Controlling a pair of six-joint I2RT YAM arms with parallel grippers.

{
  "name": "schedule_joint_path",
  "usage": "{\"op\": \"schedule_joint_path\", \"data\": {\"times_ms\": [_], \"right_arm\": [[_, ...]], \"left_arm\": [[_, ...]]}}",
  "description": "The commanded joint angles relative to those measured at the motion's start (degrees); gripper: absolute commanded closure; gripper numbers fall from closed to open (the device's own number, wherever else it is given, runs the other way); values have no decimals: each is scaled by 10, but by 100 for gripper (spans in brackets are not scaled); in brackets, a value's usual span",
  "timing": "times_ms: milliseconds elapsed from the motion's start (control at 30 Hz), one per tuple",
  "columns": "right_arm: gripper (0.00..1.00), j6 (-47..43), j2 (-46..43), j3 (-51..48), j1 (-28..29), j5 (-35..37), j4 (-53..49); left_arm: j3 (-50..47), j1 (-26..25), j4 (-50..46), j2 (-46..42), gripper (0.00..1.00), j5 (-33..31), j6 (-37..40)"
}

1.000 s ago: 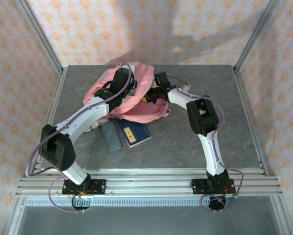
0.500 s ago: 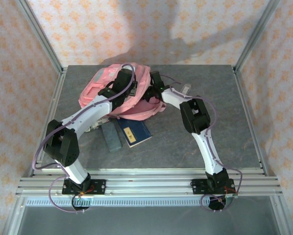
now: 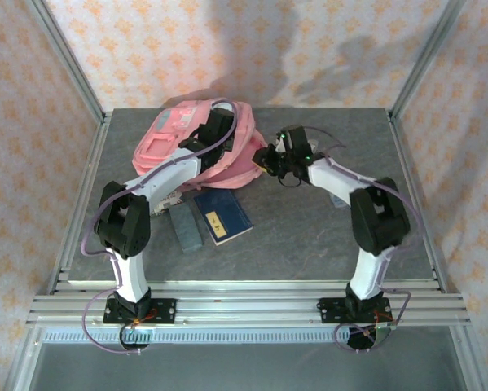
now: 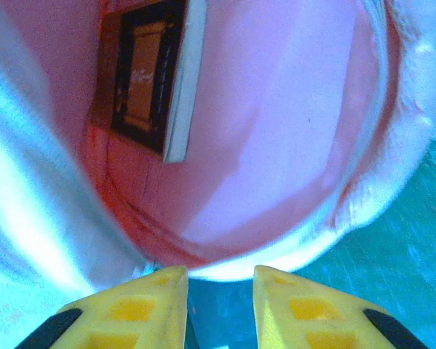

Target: Pack the student bag

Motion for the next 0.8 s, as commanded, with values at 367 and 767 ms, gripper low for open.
{"op": "schedule_joint_path", "data": {"times_ms": [367,767], "right_arm": [[70,-105,-28,-80,186,117,-59],[73,-74,82,-82,225,143,-101]], "left_arm": [[-195,-23,36,-210,36,64,-177],[-416,-31,70,-340,34,141,-300]]}}
